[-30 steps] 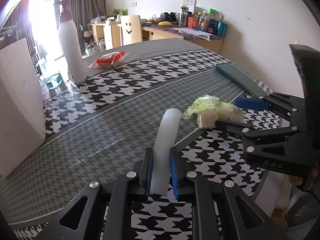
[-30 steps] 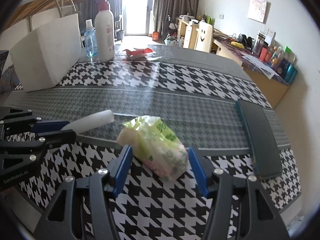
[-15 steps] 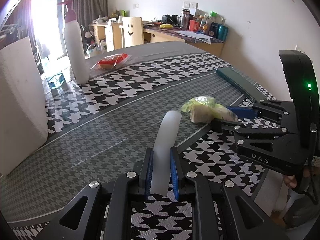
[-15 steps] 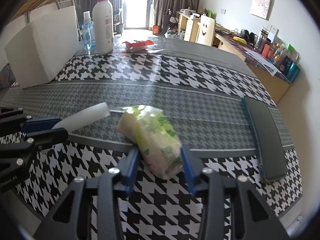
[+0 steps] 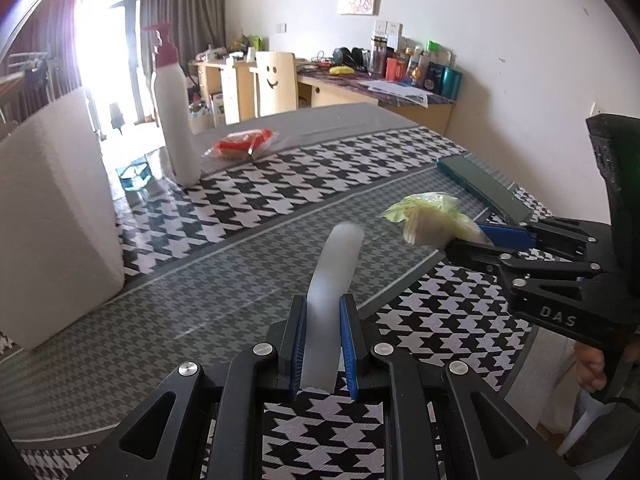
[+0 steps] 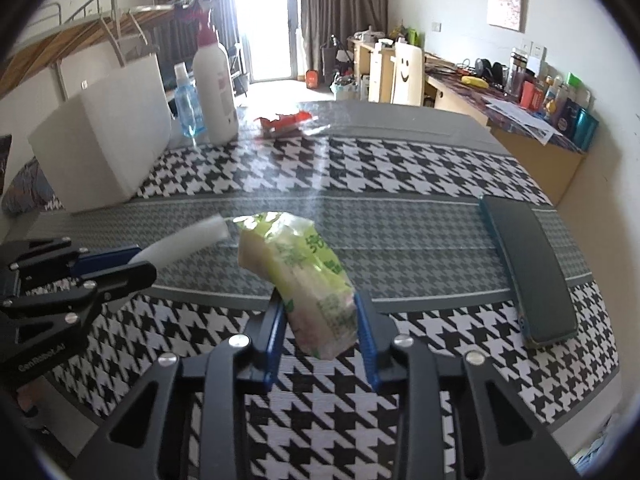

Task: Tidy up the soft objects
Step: 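Lift the packet and the white foam stick off the table, then carry the packet and foam stick over the white foam box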

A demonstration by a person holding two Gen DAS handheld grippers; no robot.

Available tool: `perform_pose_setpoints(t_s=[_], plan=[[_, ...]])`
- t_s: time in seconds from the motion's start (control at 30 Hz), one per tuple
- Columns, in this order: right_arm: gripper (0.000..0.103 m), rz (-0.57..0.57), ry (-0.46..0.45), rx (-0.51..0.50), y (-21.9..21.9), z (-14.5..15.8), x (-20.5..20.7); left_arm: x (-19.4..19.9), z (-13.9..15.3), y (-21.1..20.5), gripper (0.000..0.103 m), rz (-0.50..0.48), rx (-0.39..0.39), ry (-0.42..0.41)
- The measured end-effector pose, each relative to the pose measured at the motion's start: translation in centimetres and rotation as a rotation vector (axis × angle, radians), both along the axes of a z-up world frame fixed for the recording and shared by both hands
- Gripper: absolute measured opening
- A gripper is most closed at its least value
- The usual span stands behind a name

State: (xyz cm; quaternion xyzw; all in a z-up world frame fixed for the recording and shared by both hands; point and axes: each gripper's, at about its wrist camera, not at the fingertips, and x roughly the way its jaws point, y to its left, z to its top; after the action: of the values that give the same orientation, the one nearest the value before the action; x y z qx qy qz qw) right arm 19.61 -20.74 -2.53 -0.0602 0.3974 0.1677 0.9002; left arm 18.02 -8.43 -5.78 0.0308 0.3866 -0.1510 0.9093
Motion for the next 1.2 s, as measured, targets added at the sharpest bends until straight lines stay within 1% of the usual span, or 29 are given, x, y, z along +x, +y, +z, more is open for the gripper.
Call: perform_pose_setpoints(t_s=[0.4, 0.87, 1.2], plan=[[0.038, -0.006, -0.060, 0.068, 0.6, 2.6, -1.5, -1.3, 2.7, 1.9, 0.018, 0.047, -0.005, -0.081], [0.038, -0.015, -0.116, 0.121, 0.4, 4.4, -2.6, -2.5, 5.3, 2.5, 0.018, 0.057, -0.004, -0.159], [0.038, -0.021, -0.159, 0.157, 0.8, 6.2, -2.3, -2.8, 7.4, 3.1, 0.018, 0.073, -0.002, -0.217]])
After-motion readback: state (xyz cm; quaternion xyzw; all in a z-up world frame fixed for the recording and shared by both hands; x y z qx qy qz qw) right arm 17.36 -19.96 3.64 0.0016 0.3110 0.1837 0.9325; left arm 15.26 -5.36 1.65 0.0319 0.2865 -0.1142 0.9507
